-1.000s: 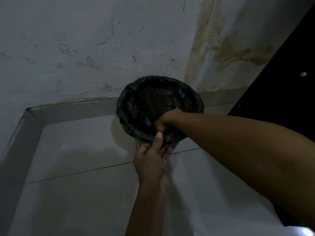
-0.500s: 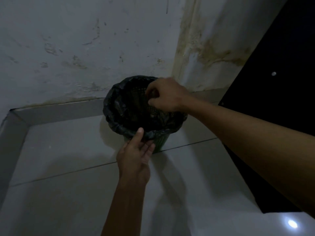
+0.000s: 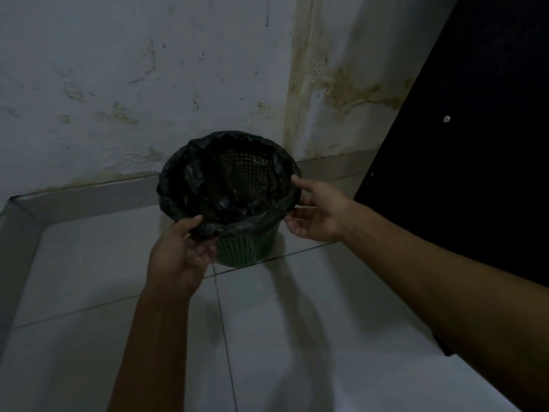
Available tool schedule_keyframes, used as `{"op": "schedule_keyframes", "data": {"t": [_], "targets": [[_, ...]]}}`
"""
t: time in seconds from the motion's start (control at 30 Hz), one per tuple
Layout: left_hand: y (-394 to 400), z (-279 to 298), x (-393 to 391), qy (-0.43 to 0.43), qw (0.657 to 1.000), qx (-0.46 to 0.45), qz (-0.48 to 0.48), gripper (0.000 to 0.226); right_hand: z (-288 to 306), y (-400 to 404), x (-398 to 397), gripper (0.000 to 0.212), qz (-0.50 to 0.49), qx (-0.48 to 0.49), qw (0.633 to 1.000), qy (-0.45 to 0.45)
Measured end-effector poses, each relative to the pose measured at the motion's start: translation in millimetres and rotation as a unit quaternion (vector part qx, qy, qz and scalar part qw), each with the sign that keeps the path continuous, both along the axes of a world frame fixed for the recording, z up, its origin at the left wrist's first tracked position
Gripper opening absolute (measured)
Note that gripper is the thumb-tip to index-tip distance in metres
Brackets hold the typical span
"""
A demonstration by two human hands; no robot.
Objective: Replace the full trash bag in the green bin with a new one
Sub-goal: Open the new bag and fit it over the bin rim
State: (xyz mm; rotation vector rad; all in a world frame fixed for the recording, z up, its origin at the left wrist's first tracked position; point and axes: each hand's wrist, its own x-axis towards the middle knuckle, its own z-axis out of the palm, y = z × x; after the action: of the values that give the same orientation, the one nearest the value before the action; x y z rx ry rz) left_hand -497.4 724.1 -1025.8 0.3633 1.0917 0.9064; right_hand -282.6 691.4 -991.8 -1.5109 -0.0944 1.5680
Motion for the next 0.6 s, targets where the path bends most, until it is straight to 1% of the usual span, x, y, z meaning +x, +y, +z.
{"op": "schedule_keyframes", "data": {"t": [0.1,0.2,0.27,0.37,0.43,0.47,0.53,0.57,0.6], "targets": [[10.9,3.6,-12.5,0.018,1.0,-0.013,-0.008,0.011,-7.3,-0.6,-12.0,0.03,-0.001,-0.011,1.0,0.02],[15.6,7.9,-15.5,0.025,0.999,-0.019,0.005,0.012,-11.9,-0.3,-20.1,0.023,-0.02,0.001,0.999,0.046],[13.2,11.0,-15.0,0.004,0.999,-0.015,0.027,0.013,-13.1,0.1,-23.7,0.02,-0.036,0.015,0.998,0.053],[7.3,14.8,-14.8,-0.041,0.997,-0.008,0.057,0.026,-14.5,-0.2,-29.6,0.016,-0.053,0.039,0.996,0.064],[4.3,15.8,-14.8,-0.056,0.996,-0.012,0.073,0.034,-16.0,-0.1,-34.0,0.013,-0.072,0.054,0.993,0.079],[3.0,15.5,-14.3,-0.052,0.995,-0.016,0.086,0.041,-16.5,0.1,-36.1,0.012,-0.08,0.06,0.992,0.082],[-0.2,13.4,-12.5,-0.017,0.992,-0.028,0.121,0.054,-17.4,0.8,-40.2,0.011,-0.092,0.066,0.99,0.078],[-3.5,13.1,-10.4,-0.001,0.99,-0.034,0.138,0.056,-18.2,1.2,-42.3,0.01,-0.097,0.068,0.99,0.074],[-7.4,12.9,-6.7,0.004,0.988,-0.039,0.148,0.051,-19.3,1.7,-44.8,0.009,-0.098,0.069,0.99,0.07]]}}
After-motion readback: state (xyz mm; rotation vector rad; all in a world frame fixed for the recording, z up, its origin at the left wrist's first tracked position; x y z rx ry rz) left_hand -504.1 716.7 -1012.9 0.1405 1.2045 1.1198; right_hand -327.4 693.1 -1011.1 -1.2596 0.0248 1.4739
